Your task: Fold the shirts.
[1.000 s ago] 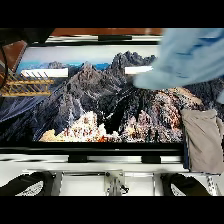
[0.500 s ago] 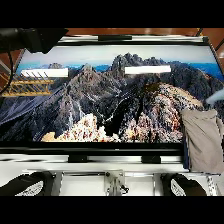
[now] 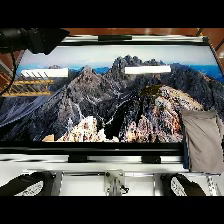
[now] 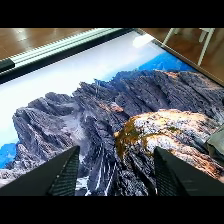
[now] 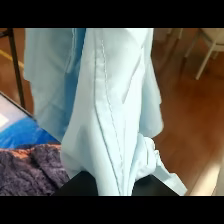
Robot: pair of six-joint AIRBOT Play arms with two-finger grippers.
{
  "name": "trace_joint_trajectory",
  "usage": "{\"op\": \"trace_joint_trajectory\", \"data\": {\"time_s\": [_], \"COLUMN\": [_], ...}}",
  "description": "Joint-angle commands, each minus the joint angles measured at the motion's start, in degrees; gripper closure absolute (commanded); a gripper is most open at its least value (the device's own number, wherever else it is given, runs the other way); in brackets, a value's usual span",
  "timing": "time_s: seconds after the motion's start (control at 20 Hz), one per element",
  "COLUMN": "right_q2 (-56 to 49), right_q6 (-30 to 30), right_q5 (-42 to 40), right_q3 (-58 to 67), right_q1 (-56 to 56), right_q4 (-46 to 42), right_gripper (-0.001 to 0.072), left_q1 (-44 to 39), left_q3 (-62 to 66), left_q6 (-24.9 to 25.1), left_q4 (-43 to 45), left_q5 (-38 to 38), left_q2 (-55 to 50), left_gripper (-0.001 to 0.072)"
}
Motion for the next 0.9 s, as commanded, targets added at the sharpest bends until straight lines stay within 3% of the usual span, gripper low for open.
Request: {"op": "trace_joint_trajectory", "data": {"time_s": [0.0, 0.35, 0.5, 0.6, 0.75, 0.85], "right_q2": [0.02, -0.33, -0.46, -0.46, -1.36, -2.73], "right_q6": [2.05, 2.29, -2.86, -7.39, -20.55, -22.08], "right_q5": [0.37, 1.99, 2.56, 2.14, 4.07, 4.31], "right_q3": [0.07, 0.07, 0.07, 0.07, 0.07, 0.07], "right_q1": [-0.63, -1.33, -1.99, -1.99, -1.90, 1.11], "right_q4": [-3.48, -3.56, 7.82, 22.08, 59.71, 73.29], "right_gripper": [0.0651, 0.0651, 0.0651, 0.0652, 0.0651, 0.0651], "left_q1": [0.04, 0.04, 0.04, -0.13, -1.31, -3.30], "left_q3": [0.00, 0.00, 0.00, 0.00, 0.02, 0.04], "left_q6": [0.00, 0.02, 0.02, 0.02, 0.02, 0.04], "left_q4": [0.00, 0.00, 0.00, -0.02, -0.04, -0.04], "left_q5": [-0.04, -0.04, 0.00, 1.09, 8.17, 15.34], "left_q2": [-0.04, -0.07, -0.37, -0.81, -0.90, -0.85], "left_gripper": [0.0173, 0.0172, 0.0173, 0.0172, 0.0171, 0.0172]}}
